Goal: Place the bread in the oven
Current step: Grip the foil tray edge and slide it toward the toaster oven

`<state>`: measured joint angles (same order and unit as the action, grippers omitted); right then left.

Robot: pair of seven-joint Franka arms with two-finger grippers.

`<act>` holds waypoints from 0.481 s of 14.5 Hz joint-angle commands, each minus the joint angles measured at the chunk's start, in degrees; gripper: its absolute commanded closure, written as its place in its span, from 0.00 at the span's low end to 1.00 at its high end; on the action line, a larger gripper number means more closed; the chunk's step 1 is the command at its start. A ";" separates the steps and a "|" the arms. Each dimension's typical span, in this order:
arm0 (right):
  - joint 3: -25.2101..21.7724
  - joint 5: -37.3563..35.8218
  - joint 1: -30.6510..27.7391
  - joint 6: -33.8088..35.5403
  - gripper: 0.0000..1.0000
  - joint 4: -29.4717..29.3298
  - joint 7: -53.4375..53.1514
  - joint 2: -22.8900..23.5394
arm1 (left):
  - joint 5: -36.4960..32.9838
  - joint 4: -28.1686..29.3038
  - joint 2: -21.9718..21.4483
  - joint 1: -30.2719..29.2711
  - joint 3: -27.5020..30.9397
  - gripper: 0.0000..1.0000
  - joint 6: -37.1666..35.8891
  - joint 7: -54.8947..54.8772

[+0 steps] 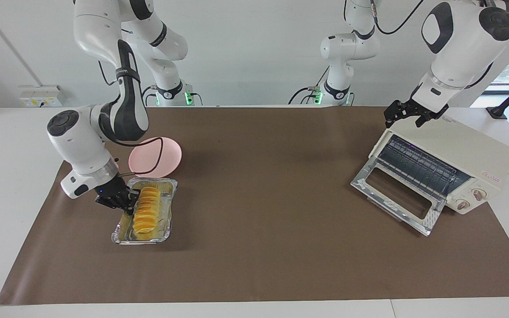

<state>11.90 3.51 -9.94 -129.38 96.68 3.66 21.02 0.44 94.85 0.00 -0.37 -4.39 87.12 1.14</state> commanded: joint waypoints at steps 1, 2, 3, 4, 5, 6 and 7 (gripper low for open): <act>0.32 0.45 7.62 0.88 1.00 -5.27 -2.67 3.14 | 0.79 -0.01 -0.79 -0.51 -0.09 0.00 -0.82 -0.43; 0.40 0.19 10.26 0.62 1.00 -5.62 -6.09 4.10 | 0.79 -0.01 -0.79 -0.51 -0.09 0.00 -0.82 -0.35; 0.40 0.10 11.77 1.14 1.00 -6.93 -8.30 5.33 | 0.79 -0.01 -0.79 -0.51 -0.09 0.00 -0.82 -0.35; 0.40 0.01 13.52 1.84 1.00 -10.16 -10.15 7.08 | 0.79 -0.01 -0.79 -0.51 -0.09 0.00 -0.82 -0.35; 0.14 -0.08 15.28 4.02 1.00 -12.89 -10.86 8.67 | 0.79 -0.01 -0.79 -0.51 -0.09 0.00 -0.82 -0.35; 0.05 -0.08 16.52 8.05 1.00 -17.62 -12.26 11.12 | 0.79 0.07 -0.79 -0.51 -0.09 0.00 -0.82 -0.35; -0.03 -0.25 18.18 10.70 1.00 -21.23 -15.15 13.23 | 0.79 -0.01 -0.79 -0.51 -0.09 0.00 -0.82 -0.43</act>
<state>12.08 3.56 6.75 -124.79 86.18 -8.33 28.14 0.44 94.85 0.00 -0.37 -4.39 87.12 1.14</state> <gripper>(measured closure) 0.982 0.000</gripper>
